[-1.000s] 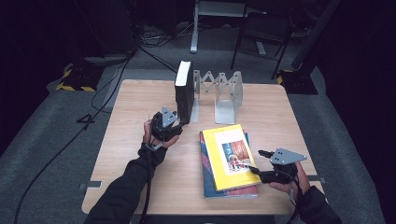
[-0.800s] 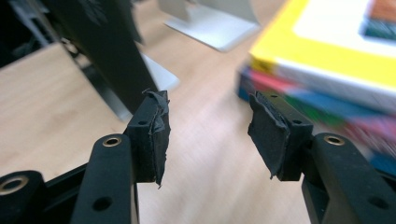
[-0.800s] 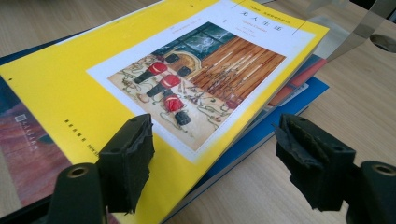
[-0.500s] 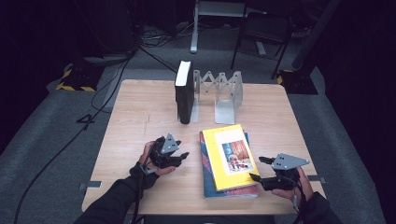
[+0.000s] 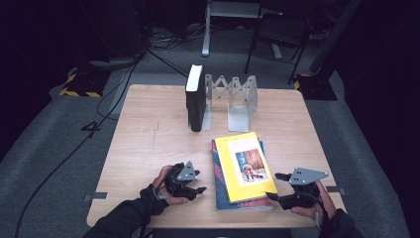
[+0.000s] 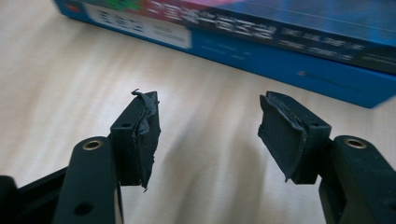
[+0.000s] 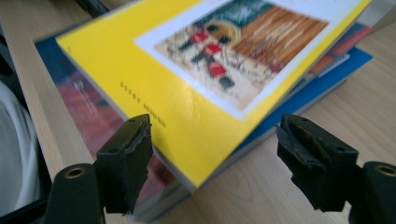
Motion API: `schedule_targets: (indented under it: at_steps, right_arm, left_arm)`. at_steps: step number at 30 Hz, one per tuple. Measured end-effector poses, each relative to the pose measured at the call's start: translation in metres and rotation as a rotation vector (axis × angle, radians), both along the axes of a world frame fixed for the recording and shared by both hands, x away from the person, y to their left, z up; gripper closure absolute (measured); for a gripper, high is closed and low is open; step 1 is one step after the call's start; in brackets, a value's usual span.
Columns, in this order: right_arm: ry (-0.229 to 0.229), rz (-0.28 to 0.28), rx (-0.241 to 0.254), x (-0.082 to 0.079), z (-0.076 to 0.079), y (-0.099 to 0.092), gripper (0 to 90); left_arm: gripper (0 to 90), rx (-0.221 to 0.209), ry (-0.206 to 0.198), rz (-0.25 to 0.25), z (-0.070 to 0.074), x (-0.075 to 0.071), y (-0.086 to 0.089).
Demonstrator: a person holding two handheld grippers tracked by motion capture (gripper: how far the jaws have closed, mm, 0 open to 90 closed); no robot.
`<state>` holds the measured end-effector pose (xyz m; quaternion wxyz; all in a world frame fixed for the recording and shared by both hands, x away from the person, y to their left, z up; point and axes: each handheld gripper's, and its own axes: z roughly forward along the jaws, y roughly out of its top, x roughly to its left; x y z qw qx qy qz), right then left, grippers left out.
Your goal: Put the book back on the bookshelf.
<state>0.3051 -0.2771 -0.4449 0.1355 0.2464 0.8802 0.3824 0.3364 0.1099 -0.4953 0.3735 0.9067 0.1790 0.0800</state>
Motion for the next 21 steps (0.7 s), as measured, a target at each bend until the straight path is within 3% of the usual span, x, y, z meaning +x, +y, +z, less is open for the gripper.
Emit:
schedule_targets:
  at_steps: [1, 3, 8, 14, 18, 21]
  right_arm:
    - [0.011, 0.013, -0.025, -0.001, -0.002, -0.001, 29.9]
    - [0.027, 0.020, -0.022, -0.002, -0.001, -0.005, 36.5]
    - [0.046, -0.006, -0.020, -0.001, 0.000, -0.016, 35.7]
    - [0.027, -0.007, -0.008, -0.001, 0.006, -0.021, 38.2]
    - [0.023, -0.004, -0.030, -0.001, 0.007, -0.026, 42.6]
    - [0.051, 0.019, -0.072, 0.001, 0.002, -0.029, 45.4]
  left_arm:
    - [36.6, 0.003, 0.010, -0.008, -0.001, -0.001, -0.001]
    - [36.0, 0.012, 0.012, -0.021, -0.003, -0.004, -0.004]
    - [33.6, 0.011, 0.021, -0.042, -0.006, -0.007, -0.008]
    - [24.1, 0.004, 0.021, -0.032, -0.008, -0.009, -0.013]
    - [20.5, 0.009, 0.026, -0.009, -0.008, -0.009, -0.014]
    - [20.2, 0.011, 0.026, -0.010, -0.008, -0.010, -0.014]
